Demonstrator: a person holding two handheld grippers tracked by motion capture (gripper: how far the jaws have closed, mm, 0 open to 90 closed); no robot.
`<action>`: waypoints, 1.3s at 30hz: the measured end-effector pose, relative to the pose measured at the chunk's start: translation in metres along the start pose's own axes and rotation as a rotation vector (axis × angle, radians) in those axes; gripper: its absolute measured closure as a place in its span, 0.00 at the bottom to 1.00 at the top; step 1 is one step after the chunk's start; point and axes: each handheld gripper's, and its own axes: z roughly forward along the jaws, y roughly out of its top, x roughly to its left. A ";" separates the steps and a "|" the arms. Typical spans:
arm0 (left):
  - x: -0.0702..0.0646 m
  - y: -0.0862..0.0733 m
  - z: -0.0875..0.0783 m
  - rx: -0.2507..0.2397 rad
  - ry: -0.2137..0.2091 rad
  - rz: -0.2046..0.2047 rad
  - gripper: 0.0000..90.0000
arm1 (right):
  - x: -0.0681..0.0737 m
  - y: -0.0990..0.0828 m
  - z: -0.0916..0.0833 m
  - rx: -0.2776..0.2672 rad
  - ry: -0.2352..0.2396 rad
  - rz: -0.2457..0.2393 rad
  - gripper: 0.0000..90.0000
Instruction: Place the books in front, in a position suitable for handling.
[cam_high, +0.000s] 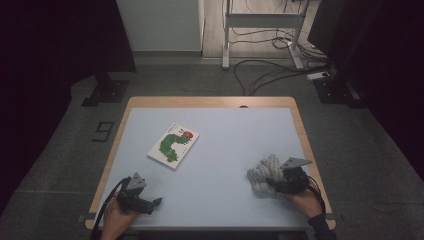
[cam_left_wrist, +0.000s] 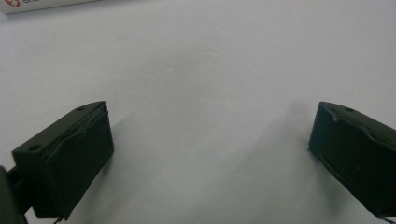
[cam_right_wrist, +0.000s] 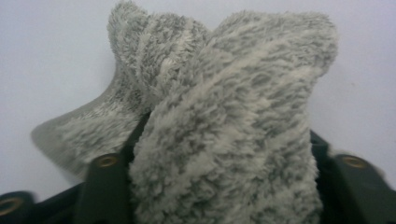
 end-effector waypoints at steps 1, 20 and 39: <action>0.000 0.000 0.000 0.000 0.000 -0.001 0.00 | 0.000 0.001 0.000 0.000 -0.004 0.000 0.37; 0.000 0.000 0.000 0.003 -0.001 -0.001 0.00 | -0.004 0.036 -0.036 -0.082 -0.059 -0.049 0.00; 0.018 0.006 -0.005 0.003 0.040 -0.041 0.00 | 0.009 0.060 -0.011 -0.096 -0.010 -0.089 0.00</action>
